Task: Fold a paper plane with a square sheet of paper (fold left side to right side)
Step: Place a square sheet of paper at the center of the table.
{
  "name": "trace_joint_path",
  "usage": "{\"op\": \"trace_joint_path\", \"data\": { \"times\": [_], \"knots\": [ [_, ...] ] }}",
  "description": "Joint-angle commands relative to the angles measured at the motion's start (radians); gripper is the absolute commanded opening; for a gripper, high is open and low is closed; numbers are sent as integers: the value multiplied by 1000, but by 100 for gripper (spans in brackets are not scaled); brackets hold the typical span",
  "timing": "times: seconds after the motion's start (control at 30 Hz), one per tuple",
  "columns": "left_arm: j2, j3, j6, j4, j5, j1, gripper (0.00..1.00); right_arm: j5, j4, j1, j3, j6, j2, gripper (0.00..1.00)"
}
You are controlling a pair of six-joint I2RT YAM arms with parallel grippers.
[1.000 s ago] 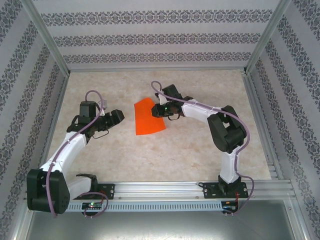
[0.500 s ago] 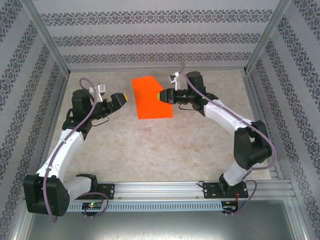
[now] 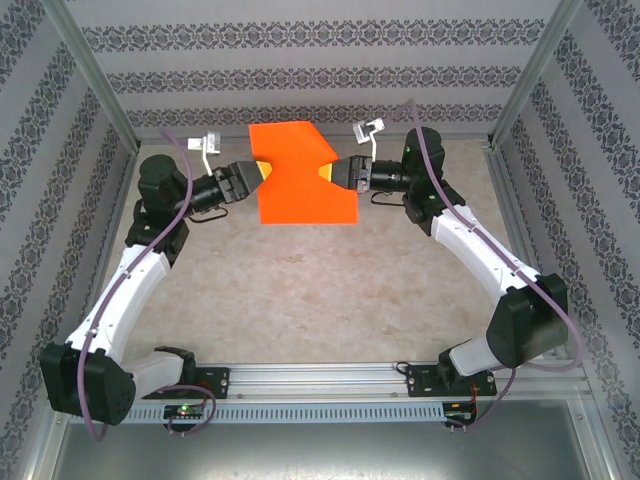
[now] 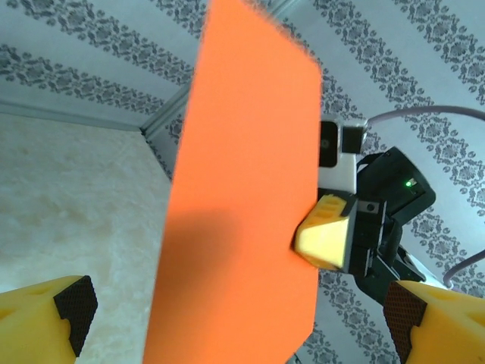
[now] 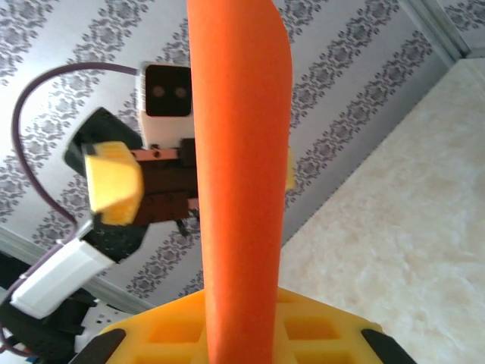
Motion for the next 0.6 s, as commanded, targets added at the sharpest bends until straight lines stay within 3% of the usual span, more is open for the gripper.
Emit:
{"op": "trace_joint_path", "data": {
  "times": [0.0, 0.13, 0.3, 0.37, 0.57],
  "knots": [
    [15, 26, -7, 77, 32, -35, 97, -27, 100, 14, 22, 79, -27, 17],
    [11, 19, -4, 114, 34, -62, 73, -1, 85, 10, 19, 76, -25, 18],
    [-9, 0, 33, 52, -17, -77, 18, 66, -18, -8, 9, -1, -33, 27],
    [-15, -8, 73, -6, -52, -91, 3, 111, -86, -21, 1, -53, -43, 34],
    [32, -47, 183, -176, -152, -119, 0, 346, -407, -62, -14, -303, -79, 57]
  ]
}}
